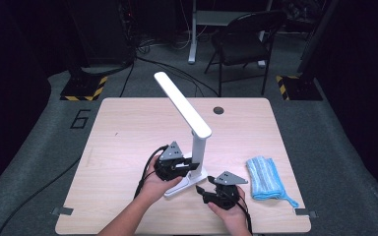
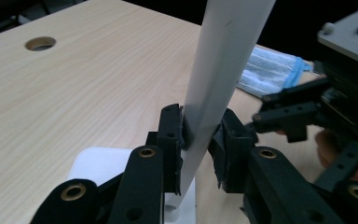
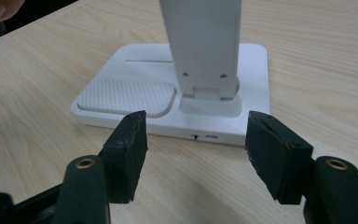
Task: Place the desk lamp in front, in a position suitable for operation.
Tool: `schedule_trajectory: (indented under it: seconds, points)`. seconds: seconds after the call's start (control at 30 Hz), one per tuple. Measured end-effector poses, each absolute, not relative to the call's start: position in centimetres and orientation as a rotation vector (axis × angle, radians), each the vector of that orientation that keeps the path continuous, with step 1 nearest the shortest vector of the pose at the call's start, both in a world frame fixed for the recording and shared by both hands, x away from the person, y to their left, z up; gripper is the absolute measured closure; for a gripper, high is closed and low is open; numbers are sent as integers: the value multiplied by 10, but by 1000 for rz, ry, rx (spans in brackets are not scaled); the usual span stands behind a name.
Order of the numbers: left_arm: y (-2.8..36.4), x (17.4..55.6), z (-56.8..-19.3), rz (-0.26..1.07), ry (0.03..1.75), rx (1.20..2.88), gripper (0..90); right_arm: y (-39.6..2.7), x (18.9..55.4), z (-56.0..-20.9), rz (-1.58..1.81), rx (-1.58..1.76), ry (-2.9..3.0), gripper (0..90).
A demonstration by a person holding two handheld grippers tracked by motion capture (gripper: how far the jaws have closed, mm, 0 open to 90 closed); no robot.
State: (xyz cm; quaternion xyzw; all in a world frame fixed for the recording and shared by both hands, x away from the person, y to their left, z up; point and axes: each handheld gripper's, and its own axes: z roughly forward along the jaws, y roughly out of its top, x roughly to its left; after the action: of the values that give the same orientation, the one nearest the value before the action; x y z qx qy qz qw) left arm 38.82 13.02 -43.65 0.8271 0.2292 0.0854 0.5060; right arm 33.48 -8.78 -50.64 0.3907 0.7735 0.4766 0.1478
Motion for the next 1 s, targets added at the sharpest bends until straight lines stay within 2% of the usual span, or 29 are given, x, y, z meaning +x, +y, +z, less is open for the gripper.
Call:
schedule_trajectory:
  seconds: [0.23, 0.43, 0.83, 1.0]
  points:
    - [142, 374, -441, 86, 514, 1975, 723, -85, 335, -507, 1429, 1121, 2224, 357]
    - [160, 369, -440, 36, 521, 1922, 774, -75, 335, -507, 1457, 1046, 2239, 358]
    - [175, 363, -444, 118, 570, 1968, 641, -71, 347, -507, 1489, 1001, 2255, 394]
    - [184, 360, -442, 125, 575, 1945, 550, -68, 337, -504, 1521, 967, 2286, 455]
